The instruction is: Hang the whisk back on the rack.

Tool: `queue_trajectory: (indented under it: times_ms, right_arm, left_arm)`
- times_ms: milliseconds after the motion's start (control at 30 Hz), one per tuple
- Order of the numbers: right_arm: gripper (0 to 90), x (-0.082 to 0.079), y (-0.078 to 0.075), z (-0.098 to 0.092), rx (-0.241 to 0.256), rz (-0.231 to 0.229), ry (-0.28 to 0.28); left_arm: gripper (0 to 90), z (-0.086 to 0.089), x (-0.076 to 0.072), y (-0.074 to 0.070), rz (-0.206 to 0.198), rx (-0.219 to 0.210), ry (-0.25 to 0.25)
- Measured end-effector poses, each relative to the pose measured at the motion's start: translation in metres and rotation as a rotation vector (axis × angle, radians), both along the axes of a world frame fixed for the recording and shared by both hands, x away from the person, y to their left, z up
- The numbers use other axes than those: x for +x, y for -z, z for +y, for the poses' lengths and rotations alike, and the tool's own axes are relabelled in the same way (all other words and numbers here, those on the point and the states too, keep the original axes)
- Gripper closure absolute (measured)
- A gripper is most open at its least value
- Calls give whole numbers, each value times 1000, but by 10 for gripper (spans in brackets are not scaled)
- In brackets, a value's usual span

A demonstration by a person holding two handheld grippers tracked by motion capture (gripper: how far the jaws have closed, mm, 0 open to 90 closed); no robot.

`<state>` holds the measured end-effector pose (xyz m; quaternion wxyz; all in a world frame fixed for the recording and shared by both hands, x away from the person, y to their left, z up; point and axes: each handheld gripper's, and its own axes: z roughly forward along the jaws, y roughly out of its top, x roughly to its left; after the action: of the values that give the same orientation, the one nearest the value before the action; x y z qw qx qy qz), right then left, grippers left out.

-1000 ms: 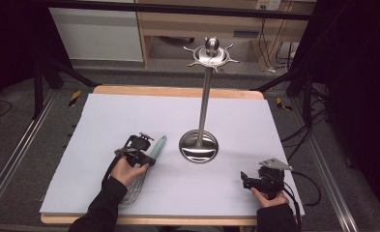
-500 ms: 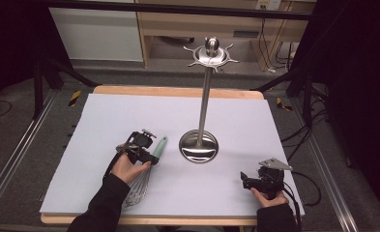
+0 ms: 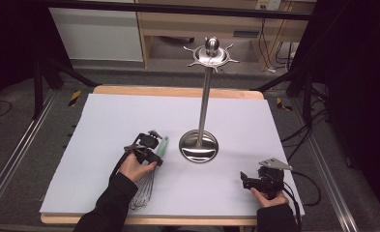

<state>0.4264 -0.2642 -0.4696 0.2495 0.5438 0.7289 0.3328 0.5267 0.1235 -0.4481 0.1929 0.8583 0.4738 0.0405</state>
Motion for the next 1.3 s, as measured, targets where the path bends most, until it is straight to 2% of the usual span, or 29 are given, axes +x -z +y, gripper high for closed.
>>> queue_trajectory:
  times_ms: [267,367,533,867,967,1133,1300]
  right_arm:
    - [79,0,0,1,-4,3,0]
    - [79,0,0,1,-3,2,3]
    - [79,1,1,0,-4,4,0]
    - [79,0,0,-1,0,1,-1]
    - [79,0,0,-1,0,-1,1]
    - [79,0,0,-1,0,-1,5]
    - [79,0,0,-1,-3,-1,6]
  left_arm:
    - [636,-2,-1,0,-4,19,-27]
    - [648,-1,-1,0,-1,4,-47]
    - [678,3,-2,0,-4,-12,-47]
    - [691,8,-21,-18,-109,-73,-19]
    - [692,13,-28,-23,-143,-100,-12]
    - [692,24,-39,-32,-175,-140,-10]
    - [692,34,-48,-40,-246,-184,-20]
